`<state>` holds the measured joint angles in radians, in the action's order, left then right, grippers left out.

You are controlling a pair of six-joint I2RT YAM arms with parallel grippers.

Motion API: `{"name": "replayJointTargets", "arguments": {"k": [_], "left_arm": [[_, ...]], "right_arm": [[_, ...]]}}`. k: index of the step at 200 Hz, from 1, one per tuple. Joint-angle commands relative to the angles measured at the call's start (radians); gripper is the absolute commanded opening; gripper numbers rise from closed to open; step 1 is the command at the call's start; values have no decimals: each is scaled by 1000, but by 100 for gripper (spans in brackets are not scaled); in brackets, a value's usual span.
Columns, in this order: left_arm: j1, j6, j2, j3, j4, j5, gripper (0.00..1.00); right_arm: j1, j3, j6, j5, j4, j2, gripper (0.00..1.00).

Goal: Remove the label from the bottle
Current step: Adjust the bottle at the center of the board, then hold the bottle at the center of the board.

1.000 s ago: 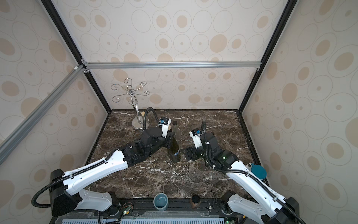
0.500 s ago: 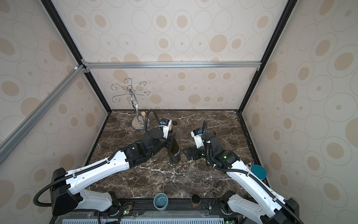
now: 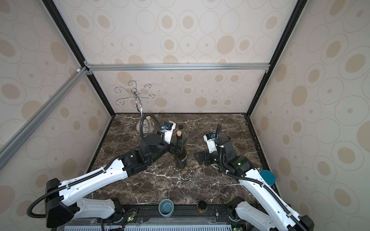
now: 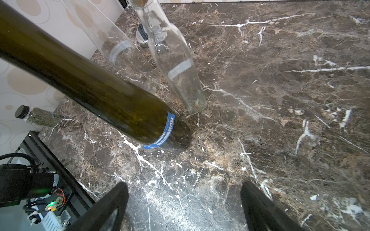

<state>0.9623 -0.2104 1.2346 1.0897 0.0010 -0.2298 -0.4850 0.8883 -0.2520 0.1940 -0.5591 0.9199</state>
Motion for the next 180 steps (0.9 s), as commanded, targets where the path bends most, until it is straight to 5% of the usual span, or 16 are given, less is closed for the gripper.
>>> {"name": "replayJointTargets", "arguments": {"k": [1, 80, 128, 180], "left_arm": [[-22, 141, -73, -28, 14, 95, 100], [-246, 166, -81, -110, 60, 598, 100], [-254, 174, -17, -101, 147, 694, 97], [-255, 190, 46, -76, 185, 717, 81]], "right_arm": [[14, 20, 32, 12, -81, -32, 91], [40, 7, 78, 3, -171, -70, 88], [40, 12, 74, 12, -144, -54, 86], [36, 33, 71, 13, -126, -7, 83]]}}
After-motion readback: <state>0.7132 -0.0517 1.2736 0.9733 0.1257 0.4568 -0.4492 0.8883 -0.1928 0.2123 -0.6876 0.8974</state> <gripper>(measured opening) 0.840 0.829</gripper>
